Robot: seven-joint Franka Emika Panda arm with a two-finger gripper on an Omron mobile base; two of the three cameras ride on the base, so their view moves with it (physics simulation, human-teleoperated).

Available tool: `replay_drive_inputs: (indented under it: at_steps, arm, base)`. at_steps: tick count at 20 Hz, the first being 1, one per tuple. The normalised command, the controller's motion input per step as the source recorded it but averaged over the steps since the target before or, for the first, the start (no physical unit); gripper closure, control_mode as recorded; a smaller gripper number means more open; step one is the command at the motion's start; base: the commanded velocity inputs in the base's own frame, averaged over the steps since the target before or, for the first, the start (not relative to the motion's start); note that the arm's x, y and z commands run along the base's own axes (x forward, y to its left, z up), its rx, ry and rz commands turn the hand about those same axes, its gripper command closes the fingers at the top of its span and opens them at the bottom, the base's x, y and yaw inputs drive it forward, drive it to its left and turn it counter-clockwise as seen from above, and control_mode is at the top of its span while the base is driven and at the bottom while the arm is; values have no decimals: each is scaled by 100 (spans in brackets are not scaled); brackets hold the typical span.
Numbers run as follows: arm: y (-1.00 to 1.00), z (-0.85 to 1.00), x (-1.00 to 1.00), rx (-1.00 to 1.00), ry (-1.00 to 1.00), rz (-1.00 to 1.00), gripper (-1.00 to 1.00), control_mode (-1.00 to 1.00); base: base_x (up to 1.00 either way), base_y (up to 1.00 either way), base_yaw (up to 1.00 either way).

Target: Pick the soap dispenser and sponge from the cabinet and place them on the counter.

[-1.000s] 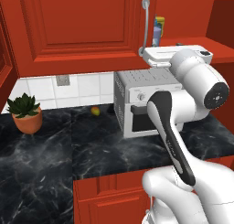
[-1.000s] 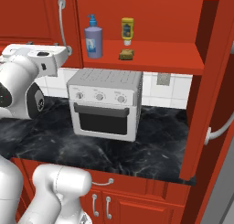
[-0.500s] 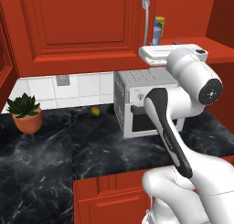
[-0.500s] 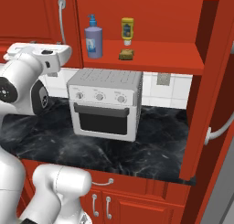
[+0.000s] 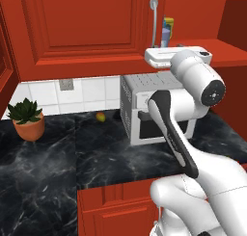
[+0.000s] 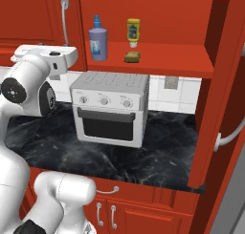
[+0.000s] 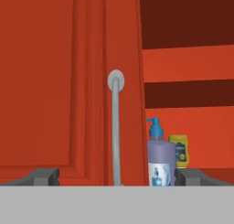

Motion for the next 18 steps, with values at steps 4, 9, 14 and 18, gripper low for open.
replay_drive_inputs:
  at_steps: [4,9,14,18]
  arm:
    - [4,-7,30,0,0,0,-100,-100]
    - [6,-6,32,0,0,0,-100,-100]
    - [13,-6,36,0,0,0,-100,-100]
    - [7,-2,35,0,0,0,-100,-100]
  base:
    - [0,0,0]
    - [0,0,0]
    - [0,0,0]
    - [0,0,0]
